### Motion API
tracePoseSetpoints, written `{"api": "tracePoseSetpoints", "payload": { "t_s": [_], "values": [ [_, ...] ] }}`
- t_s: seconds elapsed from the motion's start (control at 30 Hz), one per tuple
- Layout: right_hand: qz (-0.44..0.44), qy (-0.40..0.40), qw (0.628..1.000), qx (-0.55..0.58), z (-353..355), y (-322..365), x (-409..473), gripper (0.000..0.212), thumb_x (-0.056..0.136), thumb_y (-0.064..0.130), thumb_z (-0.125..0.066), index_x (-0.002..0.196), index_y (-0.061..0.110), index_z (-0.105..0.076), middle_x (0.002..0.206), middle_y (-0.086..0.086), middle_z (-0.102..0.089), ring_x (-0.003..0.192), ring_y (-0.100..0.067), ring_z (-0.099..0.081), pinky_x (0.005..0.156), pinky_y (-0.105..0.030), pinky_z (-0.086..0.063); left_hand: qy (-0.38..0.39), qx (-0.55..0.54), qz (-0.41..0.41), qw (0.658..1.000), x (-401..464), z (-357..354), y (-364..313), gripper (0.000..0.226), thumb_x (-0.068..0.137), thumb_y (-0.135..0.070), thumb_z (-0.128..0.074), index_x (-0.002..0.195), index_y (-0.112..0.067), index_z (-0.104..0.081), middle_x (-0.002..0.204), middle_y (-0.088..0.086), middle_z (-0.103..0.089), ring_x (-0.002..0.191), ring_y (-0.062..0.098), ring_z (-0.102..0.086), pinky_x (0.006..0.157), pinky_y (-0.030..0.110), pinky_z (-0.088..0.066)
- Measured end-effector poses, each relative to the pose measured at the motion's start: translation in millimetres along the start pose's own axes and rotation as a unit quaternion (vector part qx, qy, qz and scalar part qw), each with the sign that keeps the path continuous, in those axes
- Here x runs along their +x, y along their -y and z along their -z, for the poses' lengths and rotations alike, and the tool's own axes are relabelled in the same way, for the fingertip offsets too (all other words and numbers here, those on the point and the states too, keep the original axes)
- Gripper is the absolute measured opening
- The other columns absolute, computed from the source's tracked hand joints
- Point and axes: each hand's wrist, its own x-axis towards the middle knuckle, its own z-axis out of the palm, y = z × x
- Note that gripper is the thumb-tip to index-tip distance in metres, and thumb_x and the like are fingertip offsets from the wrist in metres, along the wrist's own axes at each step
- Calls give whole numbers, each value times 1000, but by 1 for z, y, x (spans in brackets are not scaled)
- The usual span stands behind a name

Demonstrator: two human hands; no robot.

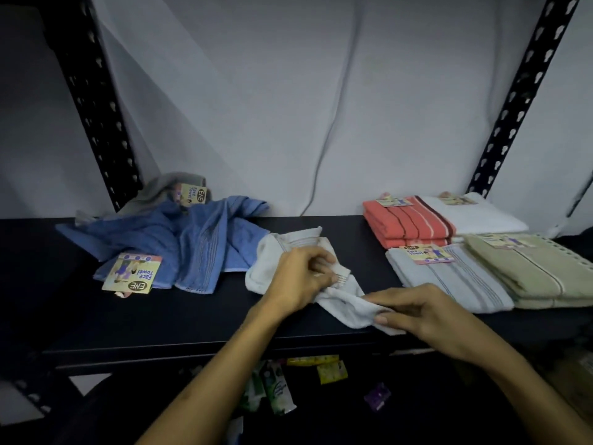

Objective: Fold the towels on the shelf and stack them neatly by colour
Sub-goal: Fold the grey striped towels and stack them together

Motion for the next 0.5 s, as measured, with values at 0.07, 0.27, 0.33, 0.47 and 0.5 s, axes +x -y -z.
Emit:
{"api": "tracePoseSetpoints", "payload": {
  "t_s": [0.07, 0.27, 0.33, 0.47, 0.5],
  "values": [
    [-13, -4, 1000, -2, 4, -6, -5, 35, 84, 11, -78, 116, 26, -76, 127, 20, -67, 119, 2, -61, 95, -15, -49, -32, 71, -16, 997, -4, -4, 12, 28, 78, -26, -86, 103, -17, -77, 116, -10, -67, 95, 0, -66, 92, 23, -53],
    [19, -96, 995, -20, 0, -20, -19, 17, 86, 11, -75, 99, 20, -80, 107, 8, -75, 103, -8, -69, 91, -22, -52, -53, 129, -58, 989, -6, -6, 18, 19, 84, -31, -81, 97, -17, -80, 125, -10, -57, 105, -2, -52, 84, -2, -32],
    [40, -139, 989, 17, 1, -18, -18, 18, 88, 10, -70, 100, 18, -78, 87, -3, -76, 81, -14, -71, 77, -26, -53, -80, 93, -62, 990, -7, -4, 16, 10, 89, -27, -76, 93, -19, -80, 120, -9, -61, 104, -1, -56, 86, 3, -37],
    [62, -144, 986, 58, 5, -1, -11, 6, 93, 2, -63, 97, 6, -62, 78, -10, -74, 70, -17, -67, 69, -28, -53, -52, -107, -39, 992, -12, 4, 4, 11, 97, -20, -68, 90, -13, -74, 91, 0, -73, 85, 8, -66, 80, 27, -52],
    [74, -136, 988, 22, 6, 4, -8, 5, 93, 3, -64, 93, 7, -62, 78, -6, -74, 71, -14, -67, 70, -26, -52, -35, -149, -38, 988, -14, 5, -1, 12, 98, -17, -65, 91, -10, -71, 85, 2, -72, 82, 8, -65, 77, 25, -52]
  ]
}}
